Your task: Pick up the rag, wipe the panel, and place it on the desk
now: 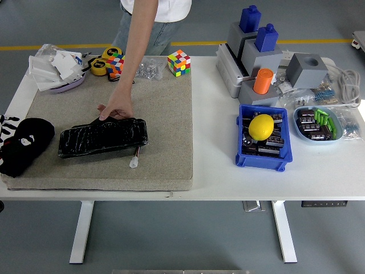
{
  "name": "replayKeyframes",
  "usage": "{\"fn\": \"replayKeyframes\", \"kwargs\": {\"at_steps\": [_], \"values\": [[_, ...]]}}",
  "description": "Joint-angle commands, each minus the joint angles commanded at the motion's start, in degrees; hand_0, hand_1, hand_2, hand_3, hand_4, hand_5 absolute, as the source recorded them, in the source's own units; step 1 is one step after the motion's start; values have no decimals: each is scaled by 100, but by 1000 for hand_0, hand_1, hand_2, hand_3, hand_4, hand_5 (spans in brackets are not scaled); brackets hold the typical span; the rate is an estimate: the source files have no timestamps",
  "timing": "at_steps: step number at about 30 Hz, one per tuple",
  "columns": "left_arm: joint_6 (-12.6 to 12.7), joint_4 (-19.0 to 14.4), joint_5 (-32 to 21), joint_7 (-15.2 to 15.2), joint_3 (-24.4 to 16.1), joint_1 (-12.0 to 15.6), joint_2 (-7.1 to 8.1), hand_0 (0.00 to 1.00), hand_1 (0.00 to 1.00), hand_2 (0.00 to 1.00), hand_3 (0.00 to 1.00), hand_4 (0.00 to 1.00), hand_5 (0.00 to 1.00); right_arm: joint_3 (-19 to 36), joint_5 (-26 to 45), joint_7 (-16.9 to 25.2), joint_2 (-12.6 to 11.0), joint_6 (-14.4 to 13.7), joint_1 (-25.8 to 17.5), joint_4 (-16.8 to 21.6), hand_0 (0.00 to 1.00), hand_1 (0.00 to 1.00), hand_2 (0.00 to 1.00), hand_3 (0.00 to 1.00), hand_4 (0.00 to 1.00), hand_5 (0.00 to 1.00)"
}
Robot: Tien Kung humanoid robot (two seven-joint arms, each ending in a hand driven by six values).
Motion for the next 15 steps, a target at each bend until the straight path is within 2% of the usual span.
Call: {"fn": "replayKeyframes", "kwargs": {"at_steps": [4,5,10,15], "values": [[0,-29,-61,-45,20,13,38,375,550,614,731,998,735,9,-9,2,1,-6,1,-4,740,630,688,595,964,579],[0,-31,-70,-48,28,14,46,374,553,616,733,998,800,10,-13,0,2,-5,2,-6,741,628,688,595,964,579],[0,-50,-102,-55,11,17,67,374,553,616,733,998,800,19,-16,6,4,-8,14,-5,741,628,688,595,964,579],[-17,-278,-3,40,-200,63,106,375,560,620,734,998,824,60,-26,10,15,-11,24,-9,742,628,688,595,964,579]]}}
